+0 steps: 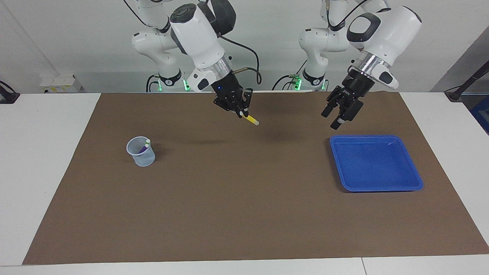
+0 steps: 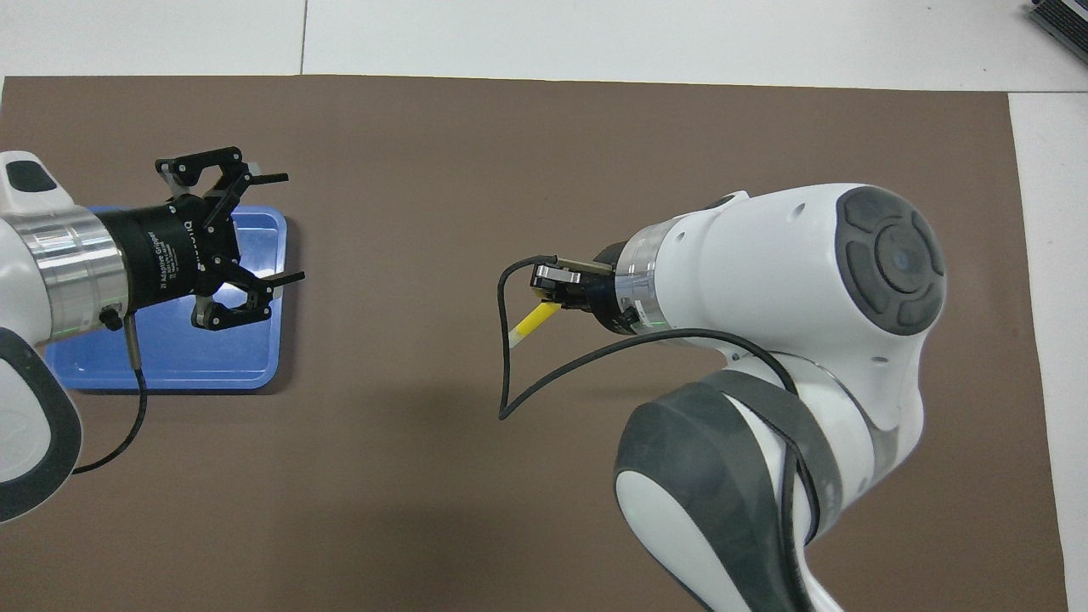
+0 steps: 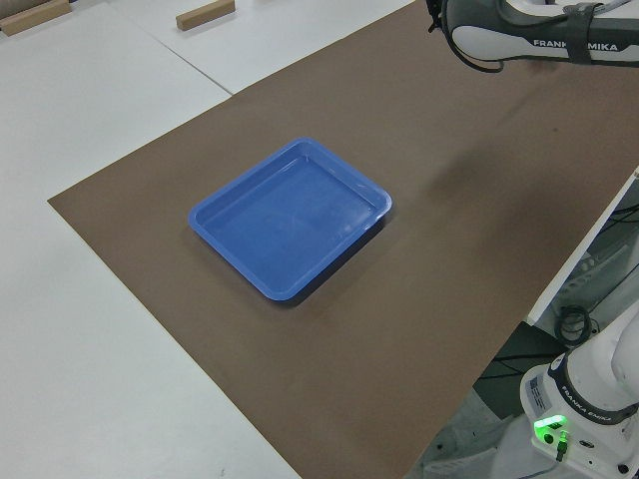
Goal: Right arm passes pens to left for tray arrangement
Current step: 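Lift the yellow pen with the right gripper while the left gripper approaches, then close the left gripper on the yellow pen held by the right gripper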
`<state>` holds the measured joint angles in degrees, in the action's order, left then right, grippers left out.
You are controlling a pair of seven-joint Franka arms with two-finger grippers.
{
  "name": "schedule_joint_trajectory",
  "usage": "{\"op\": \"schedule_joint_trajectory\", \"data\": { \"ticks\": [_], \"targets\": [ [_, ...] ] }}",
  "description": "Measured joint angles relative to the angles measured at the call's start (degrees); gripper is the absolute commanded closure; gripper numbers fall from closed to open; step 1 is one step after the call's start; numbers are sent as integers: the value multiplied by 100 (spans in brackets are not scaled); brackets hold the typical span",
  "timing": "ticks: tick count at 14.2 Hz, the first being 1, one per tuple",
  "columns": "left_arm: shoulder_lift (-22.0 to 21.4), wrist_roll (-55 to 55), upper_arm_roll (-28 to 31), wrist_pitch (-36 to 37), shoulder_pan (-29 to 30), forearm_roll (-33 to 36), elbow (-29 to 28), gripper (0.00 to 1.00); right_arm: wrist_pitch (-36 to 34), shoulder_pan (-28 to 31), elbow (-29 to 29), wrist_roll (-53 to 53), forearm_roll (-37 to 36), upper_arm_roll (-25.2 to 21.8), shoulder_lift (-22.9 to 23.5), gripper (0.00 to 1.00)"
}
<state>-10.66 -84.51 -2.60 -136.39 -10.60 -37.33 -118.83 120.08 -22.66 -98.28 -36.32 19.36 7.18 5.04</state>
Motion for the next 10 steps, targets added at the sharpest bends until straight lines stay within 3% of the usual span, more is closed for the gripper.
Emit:
{"op": "schedule_joint_trajectory", "data": {
  "ticks": [5, 8, 10],
  "targets": [
    [-13, -1229, -18, -971, -834, -17, -528, 1, 819, -340, -126, -533, 92, 2, 119, 100],
    [-51, -1686, -21, -884, -1075, -25, -629, 1, 1088, -470, -133, -807, 92, 3, 277, 100],
    [-128, -1813, -11, -397, -1090, -26, -651, 0, 1095, -491, -132, -833, 93, 3, 300, 100]
  ]
}}
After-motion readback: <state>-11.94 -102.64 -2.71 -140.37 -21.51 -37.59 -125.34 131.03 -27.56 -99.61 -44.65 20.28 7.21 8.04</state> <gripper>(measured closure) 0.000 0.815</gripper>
